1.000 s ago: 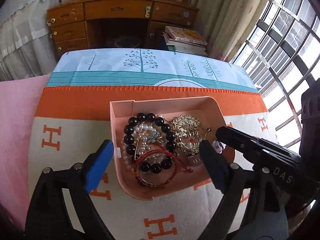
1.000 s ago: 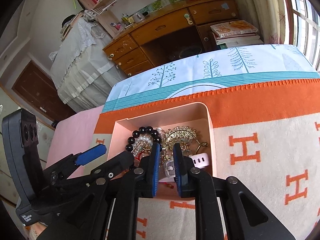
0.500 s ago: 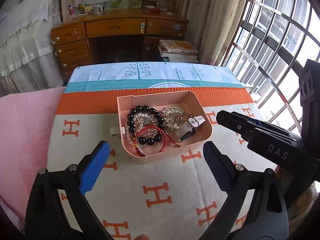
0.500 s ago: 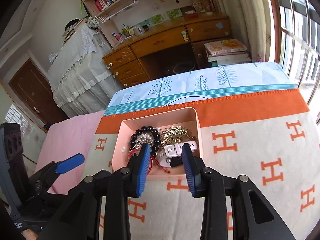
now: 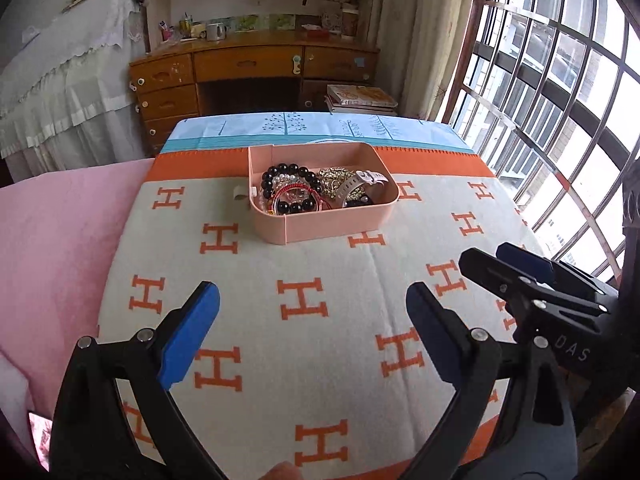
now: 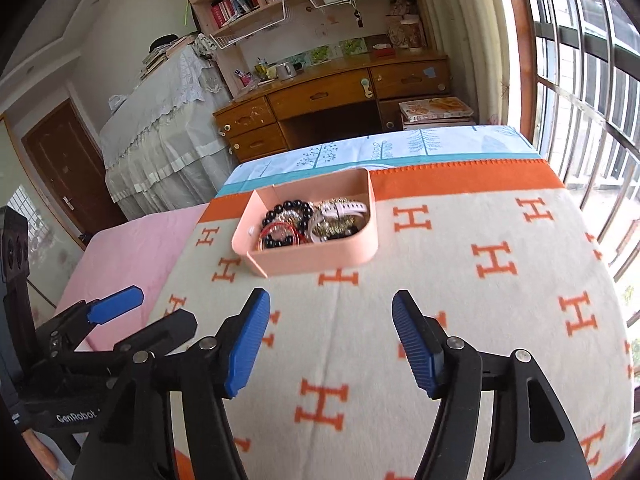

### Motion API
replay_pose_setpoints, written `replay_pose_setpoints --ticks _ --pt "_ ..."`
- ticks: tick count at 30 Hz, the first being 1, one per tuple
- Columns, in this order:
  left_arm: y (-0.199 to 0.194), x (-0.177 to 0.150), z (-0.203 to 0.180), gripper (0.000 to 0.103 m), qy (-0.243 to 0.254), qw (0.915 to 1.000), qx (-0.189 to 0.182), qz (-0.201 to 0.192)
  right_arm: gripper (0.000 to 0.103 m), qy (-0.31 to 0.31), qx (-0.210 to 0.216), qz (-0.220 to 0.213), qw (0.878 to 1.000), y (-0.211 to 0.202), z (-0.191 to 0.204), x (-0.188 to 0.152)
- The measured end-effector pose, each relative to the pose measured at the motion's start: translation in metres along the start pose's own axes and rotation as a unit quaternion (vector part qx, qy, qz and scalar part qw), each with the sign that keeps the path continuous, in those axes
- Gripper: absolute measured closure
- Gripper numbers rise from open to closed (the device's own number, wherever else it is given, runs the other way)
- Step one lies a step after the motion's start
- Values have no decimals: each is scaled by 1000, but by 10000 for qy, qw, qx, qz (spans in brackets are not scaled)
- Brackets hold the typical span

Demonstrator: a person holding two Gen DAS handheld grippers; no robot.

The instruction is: Organize jewelry

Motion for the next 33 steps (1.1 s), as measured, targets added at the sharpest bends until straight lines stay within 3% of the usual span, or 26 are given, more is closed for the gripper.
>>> replay_pose_setpoints --ticks 8,14,21,33 --pt "-35 -36 4 10 -305 9987 398 -123 27 -29 -40 50 10000 -37 7 -52" --pt "-61 -48 14 10 -421 9950 852 -299 18 -308 -34 -258 9992 -72 27 -66" --pt "-83 -53 10 10 -425 9930 982 -492 15 -500 -128 -441 9977 -90 40 -65" --pt "-87 -54 7 10 -473 9933 941 -468 15 -480 -175 -513 9974 -99 42 -64"
Point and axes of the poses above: each gripper's, at about its wrist camera, not at the fingertips, and y roughly the way its jaws point, z to its left, x to its top, the point moved 8 cm from there along y, roughly the way its jaws point, and after that the axes turned 6 degrees about x, right-handed, at the moved point
